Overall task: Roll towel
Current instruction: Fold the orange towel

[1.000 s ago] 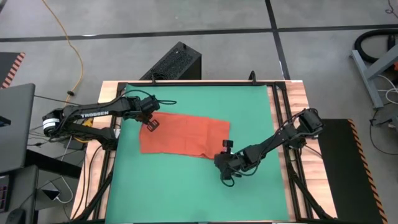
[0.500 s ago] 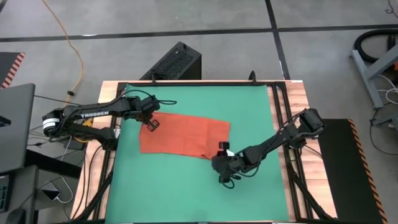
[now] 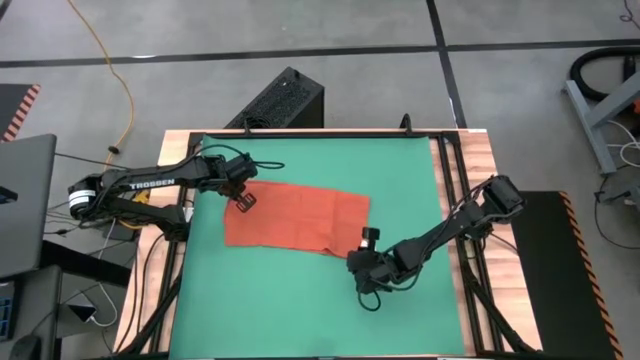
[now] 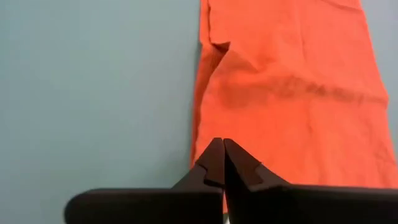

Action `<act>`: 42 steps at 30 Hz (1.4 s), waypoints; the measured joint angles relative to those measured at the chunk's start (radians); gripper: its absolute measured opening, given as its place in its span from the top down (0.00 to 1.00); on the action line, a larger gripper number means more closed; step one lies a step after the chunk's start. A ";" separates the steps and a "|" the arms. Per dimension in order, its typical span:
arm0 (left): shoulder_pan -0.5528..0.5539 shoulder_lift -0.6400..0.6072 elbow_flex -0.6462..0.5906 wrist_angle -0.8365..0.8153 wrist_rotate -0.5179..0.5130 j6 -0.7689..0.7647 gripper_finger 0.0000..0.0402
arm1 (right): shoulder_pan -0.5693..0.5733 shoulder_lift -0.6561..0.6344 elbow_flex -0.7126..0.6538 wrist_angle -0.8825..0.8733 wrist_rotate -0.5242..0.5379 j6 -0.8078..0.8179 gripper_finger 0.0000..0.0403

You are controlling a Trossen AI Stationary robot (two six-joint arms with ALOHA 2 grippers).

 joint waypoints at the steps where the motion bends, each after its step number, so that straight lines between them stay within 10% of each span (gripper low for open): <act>1: 0.000 0.000 0.000 0.001 0.001 0.000 1.00 | 0.002 0.006 0.000 0.003 0.000 0.006 0.97; 17: -0.002 0.000 0.000 -0.056 0.149 0.004 1.00 | -0.017 0.146 0.003 0.025 0.031 0.070 0.97; 25: 0.000 0.000 0.000 -0.160 -0.148 -0.013 1.00 | -0.018 0.147 0.002 0.023 0.023 0.076 0.96; 42: -0.001 0.000 0.000 -0.145 -0.329 0.229 1.00 | -0.018 0.150 0.001 0.021 0.007 0.100 0.96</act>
